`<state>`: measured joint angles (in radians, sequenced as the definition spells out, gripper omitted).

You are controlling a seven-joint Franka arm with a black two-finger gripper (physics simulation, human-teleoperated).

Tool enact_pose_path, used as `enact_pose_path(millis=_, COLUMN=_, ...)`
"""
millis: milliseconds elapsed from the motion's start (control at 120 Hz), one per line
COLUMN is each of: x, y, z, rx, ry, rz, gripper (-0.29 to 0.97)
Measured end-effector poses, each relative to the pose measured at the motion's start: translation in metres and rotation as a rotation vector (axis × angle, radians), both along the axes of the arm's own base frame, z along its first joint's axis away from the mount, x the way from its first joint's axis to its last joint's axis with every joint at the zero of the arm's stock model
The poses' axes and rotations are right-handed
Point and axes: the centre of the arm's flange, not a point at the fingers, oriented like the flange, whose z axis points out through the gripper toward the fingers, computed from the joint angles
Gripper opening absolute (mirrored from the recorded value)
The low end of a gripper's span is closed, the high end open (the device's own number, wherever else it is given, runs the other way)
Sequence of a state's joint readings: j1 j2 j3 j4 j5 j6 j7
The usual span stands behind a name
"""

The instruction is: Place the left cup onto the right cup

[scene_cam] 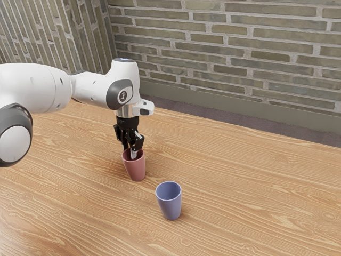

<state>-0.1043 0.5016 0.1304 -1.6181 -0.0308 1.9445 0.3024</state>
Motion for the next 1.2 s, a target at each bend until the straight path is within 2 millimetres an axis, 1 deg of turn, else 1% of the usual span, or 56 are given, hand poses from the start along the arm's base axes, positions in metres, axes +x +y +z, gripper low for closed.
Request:
enact_pose_path(millis=225, x=0.0, y=-0.001, z=-0.001, rx=0.0, ry=0.001, rz=0.0, gripper=0.13)
enact_pose_path(millis=575, x=-0.001, y=0.0, z=-0.001, rx=0.001, ry=0.003, rz=0.002, gripper=0.08)
enact_pose_path(millis=792, x=-0.001, y=0.0, z=-0.001, rx=0.002, ry=0.003, rz=0.001, gripper=-0.03)
enact_pose_path(millis=942, x=-0.001, y=0.0, z=-0.001, rx=0.004, ry=0.003, rz=-0.001, gripper=-0.07)
enact_pose_path(millis=1075, x=-0.001, y=0.0, z=0.001, rx=0.006, ry=-0.002, rz=-0.003, gripper=-0.09)
enact_pose_path(millis=1200, x=-0.001, y=0.0, z=0.01, rx=0.006, ry=-0.014, rz=-0.004, gripper=-0.1)
